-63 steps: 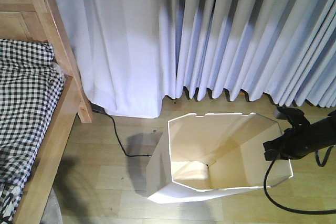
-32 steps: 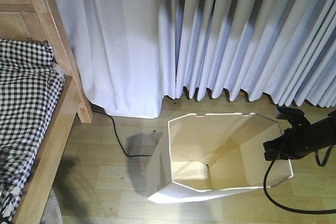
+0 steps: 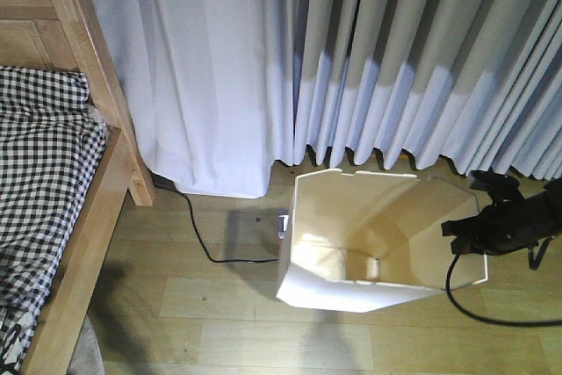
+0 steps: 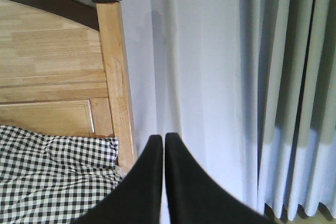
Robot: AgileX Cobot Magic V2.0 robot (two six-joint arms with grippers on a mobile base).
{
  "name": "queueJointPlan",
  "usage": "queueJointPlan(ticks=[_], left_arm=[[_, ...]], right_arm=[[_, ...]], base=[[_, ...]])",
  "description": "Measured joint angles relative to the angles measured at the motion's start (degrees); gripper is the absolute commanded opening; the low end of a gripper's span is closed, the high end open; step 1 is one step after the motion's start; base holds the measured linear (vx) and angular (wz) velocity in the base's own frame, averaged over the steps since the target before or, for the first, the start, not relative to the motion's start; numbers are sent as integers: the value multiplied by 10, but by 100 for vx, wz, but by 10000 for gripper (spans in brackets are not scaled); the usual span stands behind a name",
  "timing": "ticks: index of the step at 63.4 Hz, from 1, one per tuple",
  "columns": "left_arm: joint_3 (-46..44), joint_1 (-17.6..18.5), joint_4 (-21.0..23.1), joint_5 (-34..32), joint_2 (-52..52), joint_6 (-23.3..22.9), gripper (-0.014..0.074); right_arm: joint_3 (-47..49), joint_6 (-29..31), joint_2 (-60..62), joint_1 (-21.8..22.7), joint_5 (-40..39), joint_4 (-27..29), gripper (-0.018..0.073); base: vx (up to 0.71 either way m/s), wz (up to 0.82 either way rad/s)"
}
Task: Move trash bin to bedside with robot
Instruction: 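Lower the held bin onto the floor near the bed with the right gripper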
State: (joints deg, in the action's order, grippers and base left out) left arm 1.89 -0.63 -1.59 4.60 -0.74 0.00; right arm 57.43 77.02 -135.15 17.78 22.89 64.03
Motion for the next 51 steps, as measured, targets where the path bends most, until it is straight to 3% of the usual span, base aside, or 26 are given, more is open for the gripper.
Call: queueJointPlan(ticks=[16, 30, 51], left_arm=[[0, 0, 0, 0, 0, 0, -6], [0, 0, 0, 0, 0, 0, -6], [0, 0, 0, 0, 0, 0, -6]], right_arm=[[95, -96, -90, -36, -37, -67, -4], [185, -150, -182, -52, -2, -126, -4], [347, -229, -321, -54, 23, -170, -1]], base=[[0, 0], [0, 0], [0, 0]])
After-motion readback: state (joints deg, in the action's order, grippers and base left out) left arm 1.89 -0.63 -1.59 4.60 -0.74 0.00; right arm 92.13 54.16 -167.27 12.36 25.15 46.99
